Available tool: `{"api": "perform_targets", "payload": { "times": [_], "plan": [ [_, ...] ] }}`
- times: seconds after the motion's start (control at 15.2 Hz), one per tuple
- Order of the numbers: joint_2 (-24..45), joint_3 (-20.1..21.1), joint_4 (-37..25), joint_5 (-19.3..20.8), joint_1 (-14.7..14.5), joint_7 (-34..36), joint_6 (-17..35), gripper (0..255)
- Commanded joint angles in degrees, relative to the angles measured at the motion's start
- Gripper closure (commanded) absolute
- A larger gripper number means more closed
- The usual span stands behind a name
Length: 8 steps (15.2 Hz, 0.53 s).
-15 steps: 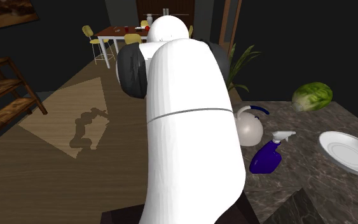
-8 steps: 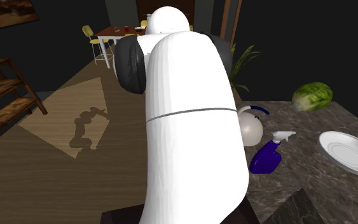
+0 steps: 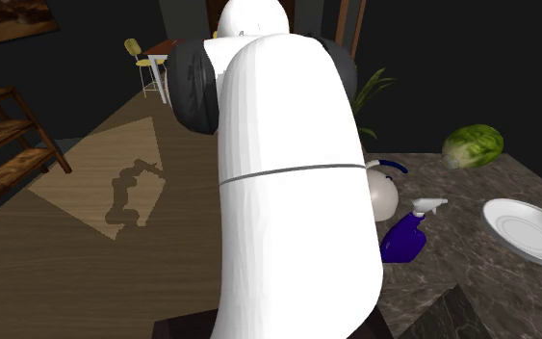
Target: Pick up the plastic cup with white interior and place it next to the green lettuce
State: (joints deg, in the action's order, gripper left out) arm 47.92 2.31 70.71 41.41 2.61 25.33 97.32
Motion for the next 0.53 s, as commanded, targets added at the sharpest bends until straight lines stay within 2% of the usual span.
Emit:
{"api": "perform_targets", "payload": {
  "times": [0.0, 0.46],
  "plan": [
    [-1.1, 0.1, 0.4, -0.1, 0.0, -0.4, -0.6, 255],
    [-3.5, 0.1, -0.8, -0.4, -0.2, -2.5, -3.4, 255]
  ]
}}
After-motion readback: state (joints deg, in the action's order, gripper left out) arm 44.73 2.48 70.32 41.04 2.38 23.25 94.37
